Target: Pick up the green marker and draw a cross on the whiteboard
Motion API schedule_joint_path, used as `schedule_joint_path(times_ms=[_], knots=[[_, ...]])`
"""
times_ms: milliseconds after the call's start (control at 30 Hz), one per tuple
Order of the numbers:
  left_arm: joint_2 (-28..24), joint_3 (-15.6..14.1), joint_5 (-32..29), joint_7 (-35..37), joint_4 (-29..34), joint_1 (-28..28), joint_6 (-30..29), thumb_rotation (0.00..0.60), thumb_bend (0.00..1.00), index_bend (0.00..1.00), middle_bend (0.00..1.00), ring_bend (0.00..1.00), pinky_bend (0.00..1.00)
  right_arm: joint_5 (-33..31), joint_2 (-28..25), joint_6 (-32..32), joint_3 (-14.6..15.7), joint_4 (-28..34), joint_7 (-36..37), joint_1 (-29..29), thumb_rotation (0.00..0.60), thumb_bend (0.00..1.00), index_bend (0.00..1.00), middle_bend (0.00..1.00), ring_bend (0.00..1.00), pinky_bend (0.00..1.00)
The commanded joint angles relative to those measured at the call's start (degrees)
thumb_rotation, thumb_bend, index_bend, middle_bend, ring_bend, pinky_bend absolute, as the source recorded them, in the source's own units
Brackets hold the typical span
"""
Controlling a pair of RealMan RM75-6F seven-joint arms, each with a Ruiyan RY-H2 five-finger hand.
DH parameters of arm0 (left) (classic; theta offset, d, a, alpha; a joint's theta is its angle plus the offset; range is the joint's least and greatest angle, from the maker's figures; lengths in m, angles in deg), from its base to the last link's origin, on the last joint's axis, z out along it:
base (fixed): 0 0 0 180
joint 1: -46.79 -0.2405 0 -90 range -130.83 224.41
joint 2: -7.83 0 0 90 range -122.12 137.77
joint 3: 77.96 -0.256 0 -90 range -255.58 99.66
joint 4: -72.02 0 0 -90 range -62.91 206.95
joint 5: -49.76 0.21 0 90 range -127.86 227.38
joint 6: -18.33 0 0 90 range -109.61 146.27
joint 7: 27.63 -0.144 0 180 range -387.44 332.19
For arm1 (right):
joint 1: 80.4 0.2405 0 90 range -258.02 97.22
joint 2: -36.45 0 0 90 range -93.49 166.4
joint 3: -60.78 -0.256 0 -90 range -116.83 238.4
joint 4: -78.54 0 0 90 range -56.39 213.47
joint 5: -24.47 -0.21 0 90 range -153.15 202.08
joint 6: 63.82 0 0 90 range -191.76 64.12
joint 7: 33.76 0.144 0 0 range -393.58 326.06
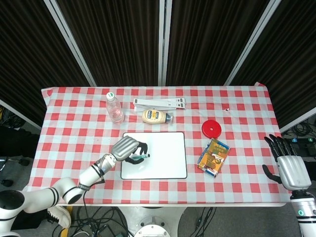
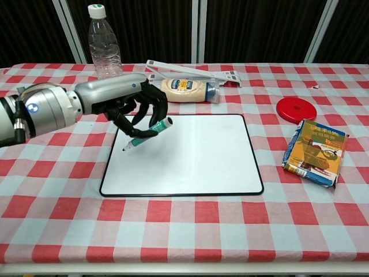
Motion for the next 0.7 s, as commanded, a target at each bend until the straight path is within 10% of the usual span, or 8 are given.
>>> schedule_joint_path(times_ms=[33, 700], knots=[[1.3, -0.2, -0.1, 0.4, -2.1, 1.0, 0.7, 0.600, 0.41, 0.58, 0.59, 0.64, 0.92, 0.0, 0.0, 0.0, 0.0, 0.0, -0.1, 0.0, 0.600, 0.27, 0.00, 0.04, 0.00, 0.00], [7.2, -1.5, -0.8, 6.1, -11.1, 3.4, 1.7, 0.600, 0.41, 0.58, 0.59, 0.64, 0.92, -0.8, -0.1, -0.8, -0.1, 0.3, -0.8, 0.3, 0.600, 0.27, 0.00, 0.04, 0.00, 0.00]])
